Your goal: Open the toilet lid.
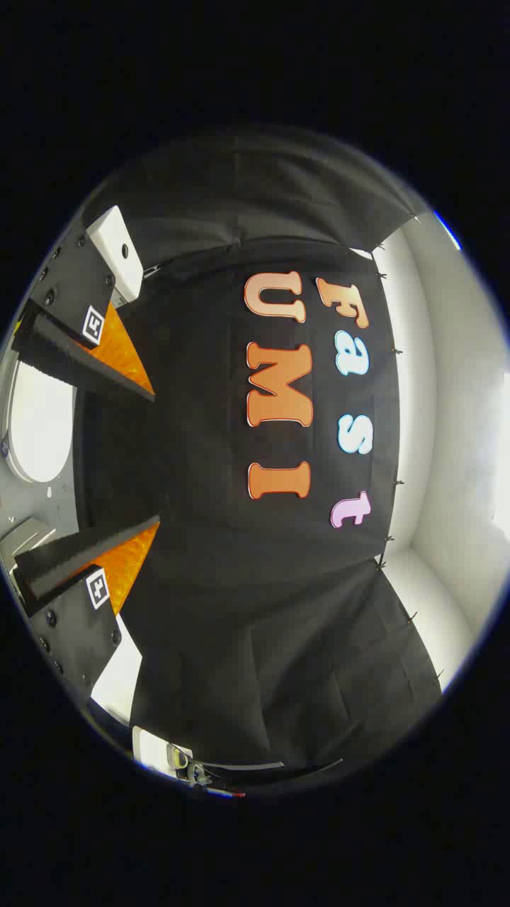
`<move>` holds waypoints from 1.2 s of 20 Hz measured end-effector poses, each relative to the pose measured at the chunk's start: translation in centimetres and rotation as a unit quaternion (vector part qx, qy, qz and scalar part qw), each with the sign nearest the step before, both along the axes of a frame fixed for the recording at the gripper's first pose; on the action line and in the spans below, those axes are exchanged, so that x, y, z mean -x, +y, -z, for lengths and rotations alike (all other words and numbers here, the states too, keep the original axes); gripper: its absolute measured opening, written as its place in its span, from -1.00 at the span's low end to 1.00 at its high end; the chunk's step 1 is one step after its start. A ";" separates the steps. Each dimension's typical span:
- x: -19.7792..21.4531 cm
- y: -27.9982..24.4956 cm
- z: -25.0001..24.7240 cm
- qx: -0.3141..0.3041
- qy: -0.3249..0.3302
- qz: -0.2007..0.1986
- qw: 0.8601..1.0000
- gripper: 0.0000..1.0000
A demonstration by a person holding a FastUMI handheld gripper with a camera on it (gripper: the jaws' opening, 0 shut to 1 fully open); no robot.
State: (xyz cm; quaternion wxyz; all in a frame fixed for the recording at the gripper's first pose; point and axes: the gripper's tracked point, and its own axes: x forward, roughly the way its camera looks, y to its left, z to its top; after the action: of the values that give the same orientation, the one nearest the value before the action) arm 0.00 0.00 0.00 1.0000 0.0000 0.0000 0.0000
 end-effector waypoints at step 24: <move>-0.4 -0.2 2.3 -0.007 0.008 -0.010 1.000 0.97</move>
State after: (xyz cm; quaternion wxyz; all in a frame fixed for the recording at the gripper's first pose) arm 0.38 -0.15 -2.26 0.9999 0.0068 0.0081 0.0104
